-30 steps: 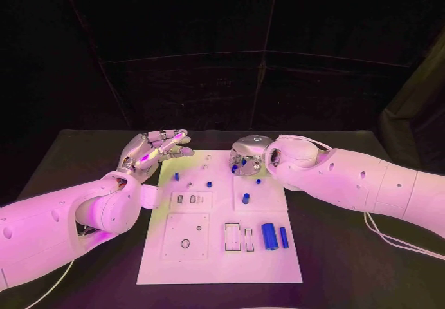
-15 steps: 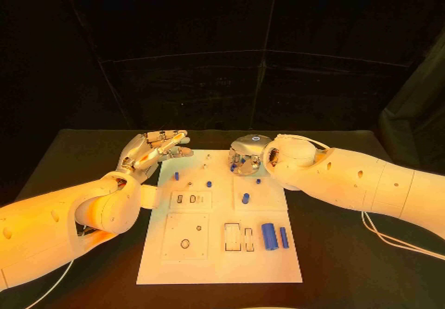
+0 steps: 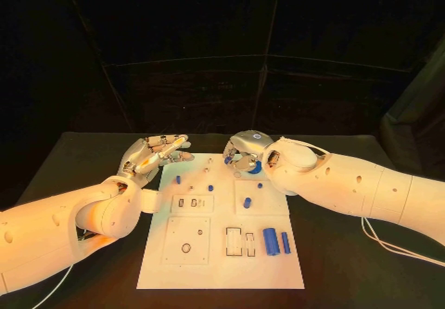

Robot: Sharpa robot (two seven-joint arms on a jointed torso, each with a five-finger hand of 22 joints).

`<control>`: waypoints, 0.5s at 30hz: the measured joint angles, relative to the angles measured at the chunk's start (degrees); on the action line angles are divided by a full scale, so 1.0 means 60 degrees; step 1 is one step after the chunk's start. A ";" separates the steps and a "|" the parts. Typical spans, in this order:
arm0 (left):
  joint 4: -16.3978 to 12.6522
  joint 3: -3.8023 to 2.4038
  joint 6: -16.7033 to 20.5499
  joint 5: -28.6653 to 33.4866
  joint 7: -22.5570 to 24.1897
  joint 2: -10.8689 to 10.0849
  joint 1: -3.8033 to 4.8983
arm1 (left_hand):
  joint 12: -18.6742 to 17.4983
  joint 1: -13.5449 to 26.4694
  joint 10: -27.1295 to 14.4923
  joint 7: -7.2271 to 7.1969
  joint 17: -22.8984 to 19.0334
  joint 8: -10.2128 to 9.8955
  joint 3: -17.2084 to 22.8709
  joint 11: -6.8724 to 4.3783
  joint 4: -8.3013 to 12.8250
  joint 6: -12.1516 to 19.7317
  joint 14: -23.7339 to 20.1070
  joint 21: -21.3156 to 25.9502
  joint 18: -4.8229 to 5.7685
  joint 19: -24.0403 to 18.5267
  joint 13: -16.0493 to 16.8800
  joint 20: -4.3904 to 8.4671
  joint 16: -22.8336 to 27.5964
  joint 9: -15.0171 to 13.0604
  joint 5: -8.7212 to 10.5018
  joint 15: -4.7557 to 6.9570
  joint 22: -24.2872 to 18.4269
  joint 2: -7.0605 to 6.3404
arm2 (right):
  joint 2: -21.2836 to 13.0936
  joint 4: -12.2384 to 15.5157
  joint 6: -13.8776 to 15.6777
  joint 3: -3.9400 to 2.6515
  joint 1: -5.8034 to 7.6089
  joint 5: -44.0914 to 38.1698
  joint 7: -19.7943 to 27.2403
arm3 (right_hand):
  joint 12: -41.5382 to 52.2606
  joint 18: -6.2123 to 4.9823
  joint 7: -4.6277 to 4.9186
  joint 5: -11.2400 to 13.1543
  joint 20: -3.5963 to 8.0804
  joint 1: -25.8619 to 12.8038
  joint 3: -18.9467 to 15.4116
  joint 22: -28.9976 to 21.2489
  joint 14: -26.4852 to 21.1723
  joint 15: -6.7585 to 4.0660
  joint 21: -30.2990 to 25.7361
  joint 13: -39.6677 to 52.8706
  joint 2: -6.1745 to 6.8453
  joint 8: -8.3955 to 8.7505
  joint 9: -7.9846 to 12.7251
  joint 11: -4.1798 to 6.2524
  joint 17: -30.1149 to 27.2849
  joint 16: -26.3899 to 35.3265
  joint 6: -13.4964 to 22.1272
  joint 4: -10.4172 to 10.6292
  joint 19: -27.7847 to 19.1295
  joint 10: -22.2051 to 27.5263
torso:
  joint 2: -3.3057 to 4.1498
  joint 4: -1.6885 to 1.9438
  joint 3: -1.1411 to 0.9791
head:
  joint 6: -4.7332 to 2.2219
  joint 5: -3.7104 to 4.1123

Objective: Assemble the parts on the task board

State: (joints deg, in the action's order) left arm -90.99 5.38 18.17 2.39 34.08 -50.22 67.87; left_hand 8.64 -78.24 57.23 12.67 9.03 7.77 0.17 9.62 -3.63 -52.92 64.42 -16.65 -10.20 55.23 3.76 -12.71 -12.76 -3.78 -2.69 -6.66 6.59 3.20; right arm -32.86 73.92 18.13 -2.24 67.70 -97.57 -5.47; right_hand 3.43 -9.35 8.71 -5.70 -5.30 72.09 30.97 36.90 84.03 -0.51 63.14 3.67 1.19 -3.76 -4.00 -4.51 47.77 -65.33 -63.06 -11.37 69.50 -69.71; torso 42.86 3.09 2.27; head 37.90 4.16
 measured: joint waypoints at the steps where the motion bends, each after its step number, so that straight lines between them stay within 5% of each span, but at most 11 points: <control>1: 0.0000 0.0000 -0.0001 0.0003 0.0000 0.0001 0.0000 | 0.0000 0.0000 0.0000 0.0000 0.0000 0.0000 0.0000 0.0000 0.0000 0.0000 0.0000 0.0000 0.0000 0.0000 0.0000 0.0000 0.0000 0.0000 0.0000 0.0000 0.0000 0.0000 | 0.0062 -0.0067 0.0080 0.0000 0.0000 0.0016 -0.0002 | -0.0001 -0.0001 0.0000 -0.0038 0.0000 0.0000 0.0017 0.0010 0.0000 0.0000 0.0007 -0.0003 0.0000 0.0001 0.0002 0.0000 0.0000 -0.0001 0.0000 0.0006 0.0000 0.0000 | 0.0004 0.0006 0.0002 | -0.0009 0.0000; 15: 0.0031 0.0001 -0.0034 0.0034 0.0000 0.0075 0.0002 | 0.0000 0.0000 0.0000 0.0000 -0.0001 -0.0036 -0.0027 0.0000 0.0027 0.0000 0.0000 0.0037 0.0000 0.0000 0.0001 0.0000 -0.0001 -0.0001 0.0000 0.0000 -0.0009 0.0000 | 0.1211 -0.1254 0.0532 0.0001 0.0007 0.0233 0.0078 | -0.0003 0.0000 0.0000 -0.0184 -0.0030 -0.0025 0.0119 0.0077 0.0000 0.0000 0.0113 0.0000 0.0107 0.0031 0.0008 -0.0001 0.0053 -0.0074 0.0003 0.0038 -0.0038 0.0001 | 0.0055 0.0031 -0.0005 | -0.0019 -0.0131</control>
State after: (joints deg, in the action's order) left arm -90.80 5.38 17.97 2.59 34.08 -49.77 67.88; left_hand 8.64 -78.24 57.23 12.67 9.03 7.55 0.01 9.62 -3.47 -52.93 64.41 -16.43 -10.19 55.23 3.77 -12.71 -12.76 -3.78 -2.69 -6.66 6.54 3.19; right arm -25.60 66.40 21.32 -2.23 67.74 -96.17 -5.00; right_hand 3.41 -9.35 8.71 -6.81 -5.49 71.94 31.68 37.36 84.03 -0.51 63.82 3.68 1.83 -3.57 -3.95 -4.52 48.09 -65.78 -63.04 -11.14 69.28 -69.70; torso 43.19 3.28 2.24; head 37.78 3.38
